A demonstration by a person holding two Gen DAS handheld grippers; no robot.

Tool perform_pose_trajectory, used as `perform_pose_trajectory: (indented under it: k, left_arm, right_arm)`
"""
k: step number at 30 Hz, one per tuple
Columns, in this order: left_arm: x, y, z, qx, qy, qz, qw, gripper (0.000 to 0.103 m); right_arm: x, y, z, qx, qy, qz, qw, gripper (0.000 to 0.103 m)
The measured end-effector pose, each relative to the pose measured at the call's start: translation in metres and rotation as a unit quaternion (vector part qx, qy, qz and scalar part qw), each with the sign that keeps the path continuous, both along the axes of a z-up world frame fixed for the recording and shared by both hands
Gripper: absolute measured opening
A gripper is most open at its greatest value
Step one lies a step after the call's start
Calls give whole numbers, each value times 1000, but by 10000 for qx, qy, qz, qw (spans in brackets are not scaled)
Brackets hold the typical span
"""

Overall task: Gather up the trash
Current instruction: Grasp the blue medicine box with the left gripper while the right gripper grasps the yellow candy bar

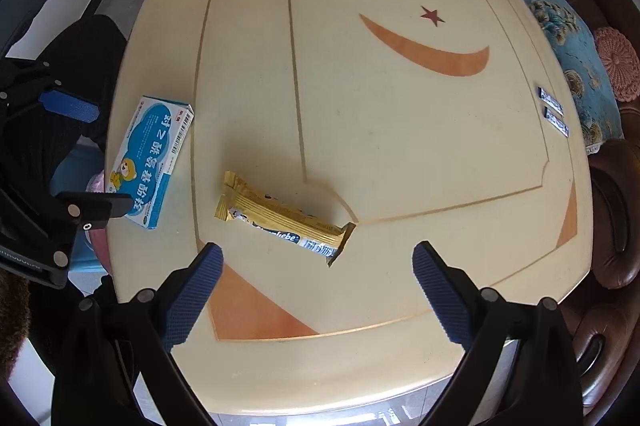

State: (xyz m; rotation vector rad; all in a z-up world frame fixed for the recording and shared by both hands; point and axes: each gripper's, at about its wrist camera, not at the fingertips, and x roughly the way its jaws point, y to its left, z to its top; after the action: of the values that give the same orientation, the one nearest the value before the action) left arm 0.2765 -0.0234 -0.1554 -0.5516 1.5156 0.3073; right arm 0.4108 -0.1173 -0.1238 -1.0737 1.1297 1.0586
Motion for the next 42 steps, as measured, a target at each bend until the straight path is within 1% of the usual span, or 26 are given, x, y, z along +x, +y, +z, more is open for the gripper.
perform_pose_trajectory:
  k: [2, 6, 9, 11, 12, 14, 17, 19, 22, 23, 24, 25, 27, 28, 31, 34, 35, 37, 41, 42]
  left_arm:
    - [5, -1, -10, -74, 115, 54, 9999, 91]
    - [10, 0, -24, -36, 274, 126, 9995, 91]
    - [15, 5, -32, -25, 347, 220, 9992, 91]
    - [16, 7, -38, -83, 406, 259, 9988, 91]
    - [16, 8, -40, -50, 437, 274, 9987, 91]
    - [19, 8, -39, -43, 368, 310, 9988, 91]
    - [17, 12, -38, -57, 303, 381, 9988, 91]
    - [15, 15, -41, -123, 387, 408, 9983, 91]
    - [7, 22, -52, -463, 555, 563, 9958, 91]
    - [5, 25, -55, -603, 513, 689, 9945, 91]
    - [6, 26, -58, -607, 524, 666, 9946, 91]
    - [9, 24, -58, -544, 565, 578, 9952, 91]
    - [13, 20, -58, -384, 579, 432, 9966, 91]
    - [14, 19, -58, -344, 599, 387, 9969, 91]
    - [18, 17, -59, -242, 674, 274, 9971, 91]
    - [24, 19, -59, -261, 756, 272, 9964, 91]
    - [25, 21, -59, -275, 757, 309, 9963, 91]
    - [26, 21, -60, -252, 801, 298, 9960, 91]
    - [30, 13, -62, -42, 967, 79, 9953, 91]
    - [31, 12, -62, -12, 1012, 44, 9949, 88]
  right_arm:
    - [-2, 5, -14, -149, 13, 219, 9996, 93]
    - [-2, 10, -36, -320, 62, 457, 9984, 93]
    - [-2, 14, -45, -308, 51, 596, 9977, 93]
    - [-2, 17, -51, -291, 123, 657, 9973, 93]
    - [-2, 19, -54, -289, 91, 706, 9970, 93]
    - [-3, 21, -61, -320, 173, 783, 9963, 93]
    - [-4, 23, -68, -349, 105, 886, 9954, 92]
    - [-5, 25, -73, -336, 114, 952, 9948, 89]
    - [-3, 28, -70, -156, 98, 924, 9956, 85]
    - [-3, 28, -70, -136, 168, 911, 9956, 82]
    - [-3, 27, -70, -115, 189, 910, 9956, 81]
    - [-3, 27, -69, -86, 224, 897, 9957, 80]
    - [-2, 24, -68, -10, 491, 819, 9954, 69]
    - [-2, 22, -67, 37, 512, 773, 9957, 64]
    - [-4, 19, -65, 111, 524, 670, 9963, 63]
    - [-2, 17, -65, 166, 551, 585, 9966, 62]
    - [1, 17, -64, 176, 538, 475, 9973, 60]
    - [3, 14, -64, 197, 520, 342, 9979, 58]
    - [3, 13, -63, 222, 495, 49, 9985, 55]
    - [3, 13, -63, 223, 483, -16, 9986, 54]
